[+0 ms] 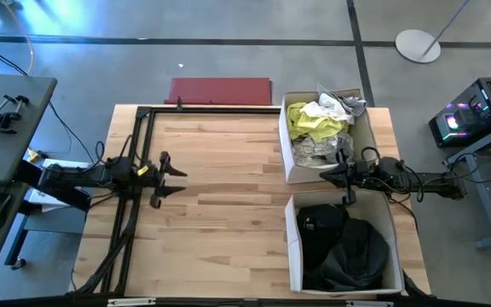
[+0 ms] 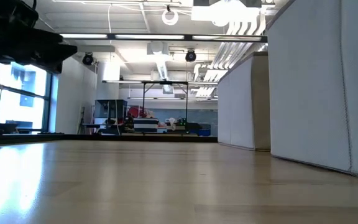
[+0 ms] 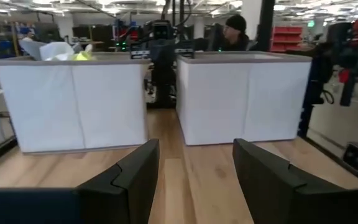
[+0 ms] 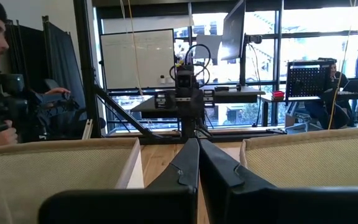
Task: Sort clothes
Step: Return to Home Position
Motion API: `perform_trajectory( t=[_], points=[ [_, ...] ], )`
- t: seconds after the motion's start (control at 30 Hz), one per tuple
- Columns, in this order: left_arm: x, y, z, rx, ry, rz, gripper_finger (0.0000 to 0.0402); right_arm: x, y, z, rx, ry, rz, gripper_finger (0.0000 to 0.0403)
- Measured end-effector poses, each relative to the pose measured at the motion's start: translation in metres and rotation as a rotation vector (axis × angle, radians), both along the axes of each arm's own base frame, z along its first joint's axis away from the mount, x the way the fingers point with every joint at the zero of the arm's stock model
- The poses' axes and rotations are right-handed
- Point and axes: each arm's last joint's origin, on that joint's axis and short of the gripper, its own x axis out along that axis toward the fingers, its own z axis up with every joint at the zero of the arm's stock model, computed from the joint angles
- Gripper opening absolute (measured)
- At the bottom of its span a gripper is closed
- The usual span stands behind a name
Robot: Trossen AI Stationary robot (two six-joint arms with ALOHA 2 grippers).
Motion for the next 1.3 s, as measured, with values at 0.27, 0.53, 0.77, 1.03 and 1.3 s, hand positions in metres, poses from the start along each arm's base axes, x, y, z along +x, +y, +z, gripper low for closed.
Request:
perform_trajectory(
  t=[0.27, 0.53, 0.77, 1.03, 1.3],
  points=[
    [-0.0001, -0.0019, 0.0, -0.138, 0.011, -0.019, 0.0195, 0.0, 0.0, 0.0, 0.0, 0.0, 0.0, 0.0],
    [0.0001, -0.0018, -0.0003, -0.152, 0.015, -0.017, 0.0195, 0.0, 0.0, 0.0002, 0.0, -0.001, 0.0, 0.0],
    [0.0001, -0.0018, -0.0003, -0.153, 0.015, -0.017, 0.0195, 0.0, 0.0, 0.0002, 0.0, -0.001, 0.0, 0.0],
    [0.0001, -0.0018, -0.0003, -0.153, 0.015, -0.017, 0.0195, 0.0, 0.0, 0.0002, 0.0, -0.001, 0.0, 0.0],
    [0.0001, -0.0018, -0.0003, -0.153, 0.015, -0.017, 0.0195, 0.0, 0.0, 0.0002, 0.0, -0.001, 0.0, 0.0]
  ],
)
